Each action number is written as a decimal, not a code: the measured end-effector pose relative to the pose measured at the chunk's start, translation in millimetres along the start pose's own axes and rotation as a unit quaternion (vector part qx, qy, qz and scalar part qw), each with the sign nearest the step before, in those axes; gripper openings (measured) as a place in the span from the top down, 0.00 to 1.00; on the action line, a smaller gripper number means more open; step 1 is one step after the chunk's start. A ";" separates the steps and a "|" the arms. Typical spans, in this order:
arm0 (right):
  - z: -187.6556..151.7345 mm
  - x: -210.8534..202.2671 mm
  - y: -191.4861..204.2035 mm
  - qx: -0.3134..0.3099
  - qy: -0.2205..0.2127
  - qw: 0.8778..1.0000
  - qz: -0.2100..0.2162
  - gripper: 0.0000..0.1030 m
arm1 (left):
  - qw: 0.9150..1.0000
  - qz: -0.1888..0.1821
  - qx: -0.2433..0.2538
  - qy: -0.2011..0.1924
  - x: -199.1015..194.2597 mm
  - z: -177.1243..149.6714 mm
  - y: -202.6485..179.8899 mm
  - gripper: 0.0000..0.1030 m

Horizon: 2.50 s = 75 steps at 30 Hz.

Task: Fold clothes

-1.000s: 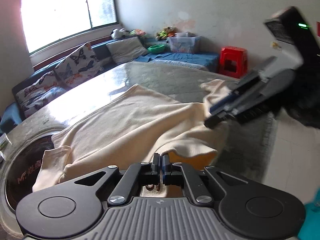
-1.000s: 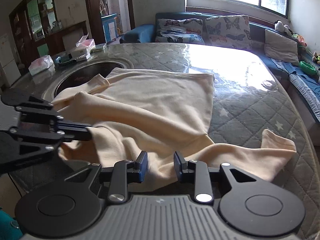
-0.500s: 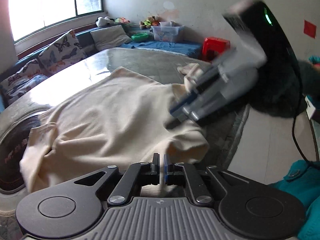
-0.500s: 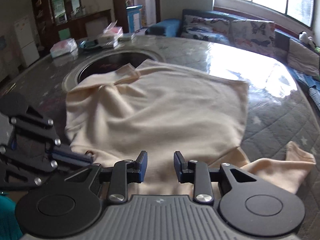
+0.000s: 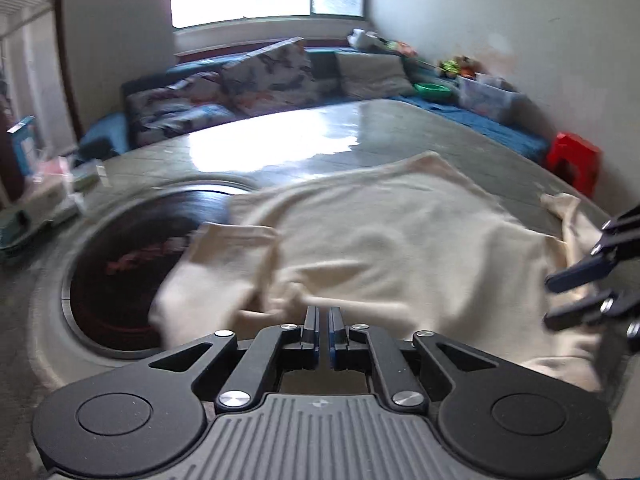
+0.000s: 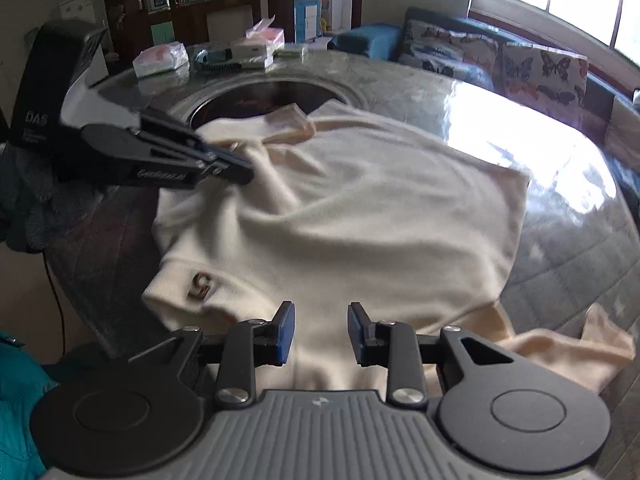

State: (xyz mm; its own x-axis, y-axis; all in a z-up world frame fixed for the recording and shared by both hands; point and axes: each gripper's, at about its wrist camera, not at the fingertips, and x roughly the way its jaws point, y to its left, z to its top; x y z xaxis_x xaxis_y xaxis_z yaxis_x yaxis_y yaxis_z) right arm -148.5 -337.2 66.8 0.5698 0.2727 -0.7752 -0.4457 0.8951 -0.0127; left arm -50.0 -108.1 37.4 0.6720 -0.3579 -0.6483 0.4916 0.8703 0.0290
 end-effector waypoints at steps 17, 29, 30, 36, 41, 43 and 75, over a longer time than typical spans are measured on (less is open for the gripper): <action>116.4 85.4 -37.9 0.028 -0.026 0.999 0.009 0.72 | 0.999 0.038 0.024 0.027 62.6 30.6 21.2 0.67; 164.8 139.5 -39.2 0.050 -0.022 0.998 0.038 0.72 | 0.994 0.022 -0.105 -0.021 33.1 20.8 82.0 0.97; 168.2 144.6 -37.4 0.051 -0.021 0.998 0.042 0.72 | 0.992 0.028 -0.120 -0.026 27.6 18.5 89.9 0.97; 187.0 174.2 -21.2 0.049 -0.012 0.998 0.049 0.72 | 0.984 0.069 -0.159 -0.039 5.2 8.5 116.6 0.97; 199.7 198.6 -9.1 0.049 0.001 0.998 0.037 0.73 | 0.975 0.092 -0.191 -0.067 -27.0 -2.3 137.1 0.97; 202.3 206.3 -6.7 0.051 0.007 0.998 0.027 0.73 | 0.971 0.102 -0.203 -0.070 -40.5 -11.7 148.0 0.97; 168.3 153.0 43.7 -0.074 0.013 0.995 0.070 0.90 | 0.960 0.153 -0.231 -0.042 -73.7 -55.3 187.2 0.95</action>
State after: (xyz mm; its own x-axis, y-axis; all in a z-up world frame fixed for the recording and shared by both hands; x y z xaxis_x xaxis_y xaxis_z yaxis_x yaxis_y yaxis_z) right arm 35.4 -196.9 53.9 0.4773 0.3798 -0.7925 -0.6173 0.7867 0.0052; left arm -38.1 99.9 48.5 0.7975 -0.0714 -0.5991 -0.0204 0.9892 -0.1451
